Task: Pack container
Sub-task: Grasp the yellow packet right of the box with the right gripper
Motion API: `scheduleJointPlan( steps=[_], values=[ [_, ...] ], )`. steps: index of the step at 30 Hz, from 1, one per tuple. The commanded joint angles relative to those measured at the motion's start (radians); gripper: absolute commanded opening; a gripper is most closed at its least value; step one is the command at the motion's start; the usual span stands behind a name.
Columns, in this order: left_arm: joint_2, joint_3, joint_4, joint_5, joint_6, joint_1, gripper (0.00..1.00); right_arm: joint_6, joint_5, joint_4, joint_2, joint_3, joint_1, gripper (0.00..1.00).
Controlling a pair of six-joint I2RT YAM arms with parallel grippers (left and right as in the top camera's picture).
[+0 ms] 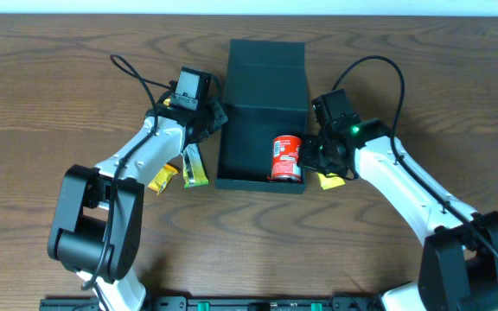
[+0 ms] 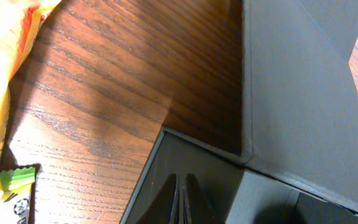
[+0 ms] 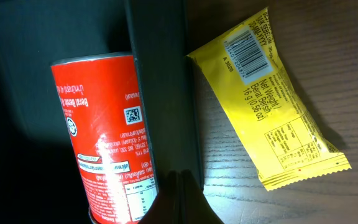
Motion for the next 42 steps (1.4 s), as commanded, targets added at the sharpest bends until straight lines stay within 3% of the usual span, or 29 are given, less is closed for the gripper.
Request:
scheduleJointPlan(
  steps=[1, 7, 13, 17, 19, 20, 21, 23, 24, 28, 32, 42],
  values=[
    [0.005, -0.001, -0.012, 0.023, -0.014, -0.011, 0.06, 0.002, 0.003, 0.014, 0.01, 0.0, 0.014, 0.01],
    [-0.001, 0.007, -0.057, 0.015, 0.067, 0.013, 0.06, -0.049, 0.114, 0.013, 0.007, 0.008, -0.006, 0.01],
    [-0.071, 0.083, -0.241, -0.047, 0.203, 0.089, 0.06, -0.186, 0.129, -0.06, 0.002, 0.066, -0.09, 0.03],
    [-0.164, 0.131, -0.373, -0.163, 0.335, 0.122, 0.06, -0.424, 0.087, -0.086, 0.002, 0.066, -0.139, 0.13],
    [-0.23, 0.145, -0.433, -0.222, 0.404, 0.129, 0.08, -0.643, 0.017, -0.135, 0.002, 0.066, -0.149, 0.32],
    [-0.263, 0.146, -0.45, -0.234, 0.439, 0.129, 0.27, -0.688, 0.013, -0.151, 0.002, 0.066, -0.149, 0.36],
    [-0.295, 0.146, -0.462, -0.233, 0.471, 0.129, 0.6, -0.69, 0.005, -0.156, 0.002, 0.066, -0.148, 0.4],
    [-0.347, 0.146, -0.48, -0.233, 0.502, 0.129, 0.91, -0.698, -0.013, -0.16, 0.002, 0.066, -0.147, 0.49],
    [-0.375, 0.146, -0.488, -0.233, 0.51, 0.129, 0.95, -0.698, -0.014, -0.164, 0.002, 0.066, -0.147, 0.56],
    [-0.459, 0.146, -0.494, -0.243, 0.512, 0.129, 0.95, -0.671, -0.014, -0.171, 0.002, 0.066, -0.147, 0.69],
    [-0.497, 0.146, -0.495, -0.253, 0.514, 0.129, 0.95, -0.74, -0.004, -0.143, 0.005, 0.061, -0.143, 0.98],
    [-0.499, 0.146, -0.523, -0.252, 0.514, 0.126, 0.95, -0.882, 0.122, -0.066, 0.07, 0.056, -0.108, 0.99]
  ],
)
